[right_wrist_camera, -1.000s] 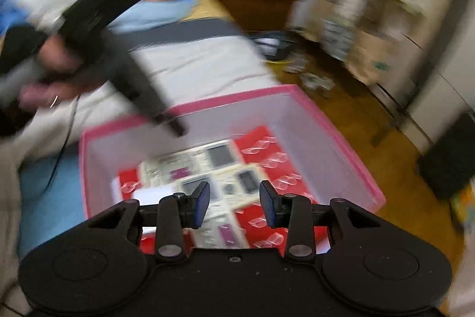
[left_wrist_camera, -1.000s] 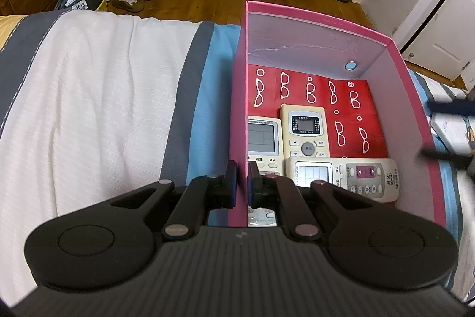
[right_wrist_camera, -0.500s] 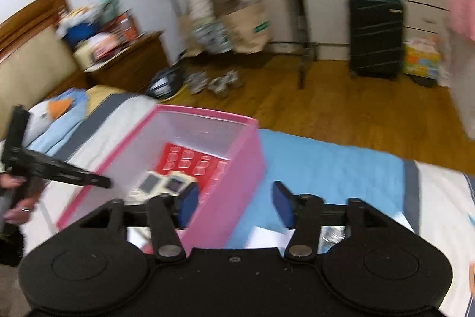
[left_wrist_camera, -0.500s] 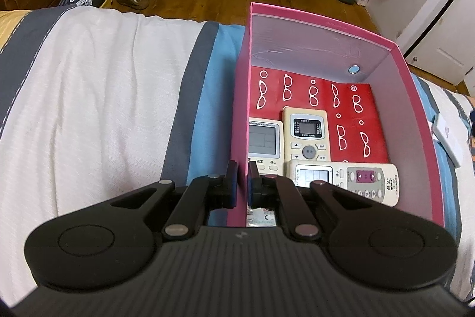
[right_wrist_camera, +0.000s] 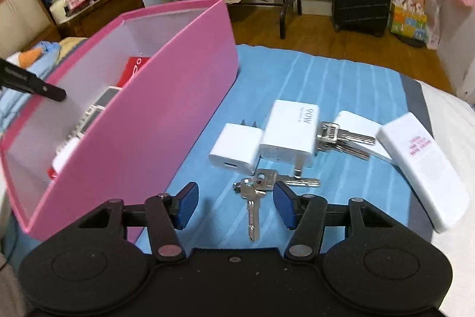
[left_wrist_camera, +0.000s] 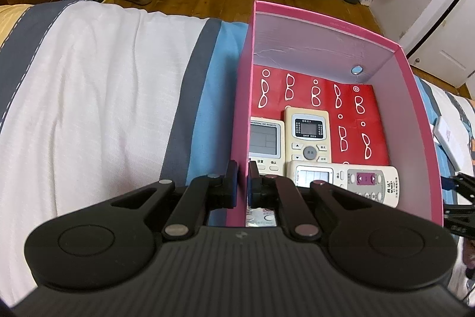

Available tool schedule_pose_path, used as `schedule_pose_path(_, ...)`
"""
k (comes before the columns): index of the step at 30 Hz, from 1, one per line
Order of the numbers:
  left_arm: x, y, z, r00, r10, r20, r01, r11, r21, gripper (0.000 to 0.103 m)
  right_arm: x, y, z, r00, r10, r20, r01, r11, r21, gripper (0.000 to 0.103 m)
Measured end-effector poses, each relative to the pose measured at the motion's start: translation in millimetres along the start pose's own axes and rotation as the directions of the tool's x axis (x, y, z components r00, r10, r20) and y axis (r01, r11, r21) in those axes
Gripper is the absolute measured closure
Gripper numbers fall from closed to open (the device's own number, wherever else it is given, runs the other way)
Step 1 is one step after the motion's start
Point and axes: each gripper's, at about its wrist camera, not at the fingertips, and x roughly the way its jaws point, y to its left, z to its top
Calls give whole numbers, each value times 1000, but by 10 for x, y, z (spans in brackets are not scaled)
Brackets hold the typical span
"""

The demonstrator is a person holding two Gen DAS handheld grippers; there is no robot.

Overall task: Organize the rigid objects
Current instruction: 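Return the right gripper to the pile and grasp the silver keys, then carry the keys into the pink box and release them onto the remotes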

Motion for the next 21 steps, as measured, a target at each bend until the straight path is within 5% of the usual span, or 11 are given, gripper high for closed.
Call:
schedule_pose_path(2, 0, 3, 1, 1000, -2, -1, 2, 1000, -4, 97, 124, -23, 35, 999, -32, -24, 33, 999, 33, 47)
schedule_pose_path(6, -3, 7, 4, 1000, -3, -2, 3, 1000, -8, 97, 182, -36, 87, 990, -142, -13, 143, 985, 92, 75)
schedule_pose_path(21, -5, 10, 8, 1000, -3, -1, 3, 1000, -7, 97, -246, 28, 98, 987, -101, 124, 93, 993, 75, 77)
